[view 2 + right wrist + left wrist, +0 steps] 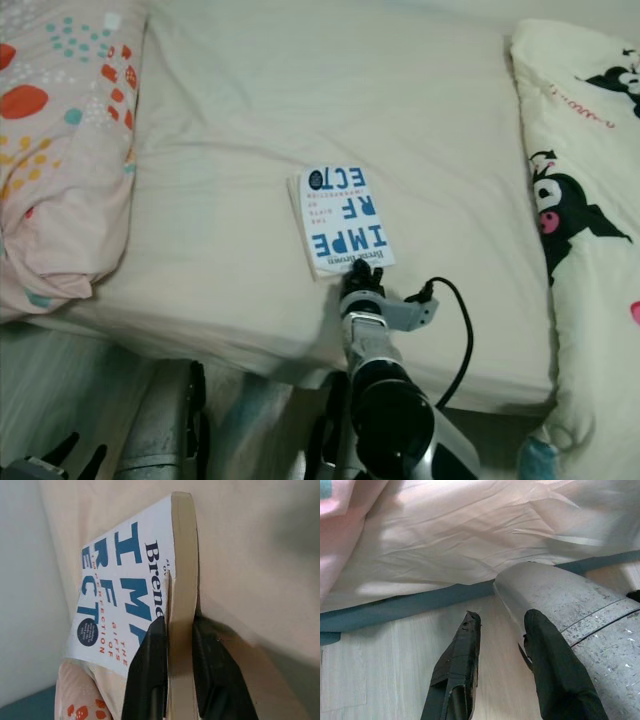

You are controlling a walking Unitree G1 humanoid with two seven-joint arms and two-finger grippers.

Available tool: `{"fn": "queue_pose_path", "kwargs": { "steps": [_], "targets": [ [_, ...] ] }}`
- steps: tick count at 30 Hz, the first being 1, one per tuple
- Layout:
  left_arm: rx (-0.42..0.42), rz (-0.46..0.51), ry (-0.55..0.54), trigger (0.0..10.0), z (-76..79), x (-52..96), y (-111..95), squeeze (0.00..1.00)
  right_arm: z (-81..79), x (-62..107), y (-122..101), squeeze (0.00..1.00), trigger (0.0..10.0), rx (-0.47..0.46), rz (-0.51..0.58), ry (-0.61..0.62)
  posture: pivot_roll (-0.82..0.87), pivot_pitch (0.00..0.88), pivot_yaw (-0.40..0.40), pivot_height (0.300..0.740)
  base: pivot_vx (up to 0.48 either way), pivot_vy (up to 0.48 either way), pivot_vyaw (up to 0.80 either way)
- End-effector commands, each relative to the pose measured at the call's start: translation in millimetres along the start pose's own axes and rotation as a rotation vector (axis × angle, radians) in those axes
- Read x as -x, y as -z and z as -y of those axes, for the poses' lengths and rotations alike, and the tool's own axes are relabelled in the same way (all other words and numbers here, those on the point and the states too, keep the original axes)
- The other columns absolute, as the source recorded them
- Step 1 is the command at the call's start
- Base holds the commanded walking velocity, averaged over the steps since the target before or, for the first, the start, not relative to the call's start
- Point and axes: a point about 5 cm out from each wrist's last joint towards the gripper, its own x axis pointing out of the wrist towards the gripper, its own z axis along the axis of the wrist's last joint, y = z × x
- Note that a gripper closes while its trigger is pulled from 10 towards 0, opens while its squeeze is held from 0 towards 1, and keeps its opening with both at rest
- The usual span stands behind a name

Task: Clean up the room

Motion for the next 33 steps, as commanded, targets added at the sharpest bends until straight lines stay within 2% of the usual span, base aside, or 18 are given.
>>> {"fn": "queue_pose_path", "kwargs": {
  "steps": [1, 6, 11, 12, 17, 19, 22, 23, 26, 27, 29, 30, 31, 32, 33],
  "targets": [
    [0.009, -0.04, 0.004, 10.0, 2.0, 4.7, 6, 0.0, 8.6, 3.3, -4, 0.0, 0.0, -0.018, 0.019, 0.033, 0.33, 0.323, -0.018, 0.602, 0.0, 0.0, 0.0],
    [0.01, -0.029, -0.005, 10.0, 2.1, 0.1, 4, 0.0, 6.2, 2.2, -3, 0.0, 0.0, -0.008, 0.012, 0.024, 0.32, 0.302, -0.027, 0.602, 0.0, 0.0, 0.0],
    [0.032, 0.01, -0.05, 10.0, 1.2, -25.7, 4, 0.0, -3.3, -1.1, 3, 0.0, 0.0, 0.101, -0.09, -0.036, 0.26, 0.215, -0.066, 0.602, 0.0, 0.0, 0.0],
    [0.032, 0.01, -0.05, 10.0, 1.2, -25.7, 4, 0.0, -3.3, -1.1, 3, 0.0, 0.0, 0.101, -0.09, -0.036, 0.26, 0.215, -0.066, 0.602, 0.0, 0.0, 0.0],
    [0.133, 0.084, -0.12, 10.0, -1.0, -72.9, -7, 0.0, -6.7, -0.2, 1, 0.0, 0.0, 0.284, -0.227, -0.133, 0.17, 0.121, -0.08, 0.602, 0.0, 0.0, 0.0],
    [0.133, 0.084, -0.12, 10.0, -1.0, -72.9, -7, 0.0, -6.7, -0.2, 1, 0.0, 0.0, 0.284, -0.227, -0.133, 0.17, 0.121, -0.08, 0.602, 0.0, 0.0, 0.0],
    [0.157, 0.129, -0.095, 10.0, 5.7, -96.6, -17, 0.0, -4.7, 1.5, -9, 0.0, 0.0, 0.358, -0.266, -0.169, 0.14, 0.075, -0.064, 0.602, 0.0, 0.0, 0.0],
    [0.157, 0.129, -0.095, 10.0, 5.7, -96.6, -17, 0.0, -4.7, 1.5, -9, 0.0, 0.0, 0.358, -0.266, -0.169, 0.14, 0.075, -0.064, 0.602, 0.0, 0.0, 0.0],
    [0.161, 0.157, -0.06, 10.0, 11.6, -108.0, -23, 0.0, 1.9, 5.4, -11, 0.0, 0.0, 0.526, -0.364, -0.184, 0.12, 0.062, -0.058, 0.602, 0.0, 0.0, 0.0],
    [0.165, 0.162, -0.049, 10.0, 12.0, -109.3, -24, 0.0, 6.2, 8.2, -8, 0.0, 0.0, 0.612, -0.431, -0.194, 0.12, 0.063, -0.055, 0.602, 0.0, 0.0, 0.0],
    [0.165, 0.162, -0.049, 10.0, 12.0, -109.3, -24, 0.0, 6.2, 8.2, -8, 0.0, 0.0, 0.612, -0.431, -0.194, 0.12, 0.063, -0.055, 0.602, 0.0, 0.0, 0.0],
    [0.168, 0.166, -0.043, 10.0, 12.0, -110.1, -25, 0.0, 9.1, 10.2, -6, 0.0, 0.0, 0.665, -0.478, -0.201, 0.12, 0.063, -0.055, 0.602, 0.0, 0.0, 0.0],
    [0.174, 0.173, -0.032, 10.0, 11.3, -109.3, -25, 0.0, 16.8, 15.4, -1, 0.0, 0.0, 0.76, -0.572, -0.211, 0.13, 0.068, -0.057, 0.602, 0.0, 0.0, 0.0],
    [0.174, 0.173, -0.032, 10.0, 11.3, -109.3, -25, 0.0, 16.8, 15.4, -1, 0.0, 0.0, 0.76, -0.572, -0.211, 0.13, 0.068, -0.057, 0.602, 0.0, 0.0, 0.0],
    [0.178, 0.178, -0.025, 10.0, 10.7, -108.7, -25, 0.0, 22.3, 19.3, 3, 0.0, 0.0, 0.819, -0.638, -0.217, 0.13, 0.068, -0.057, 0.602, 0.0, 0.0, 0.0]
  ]
}}
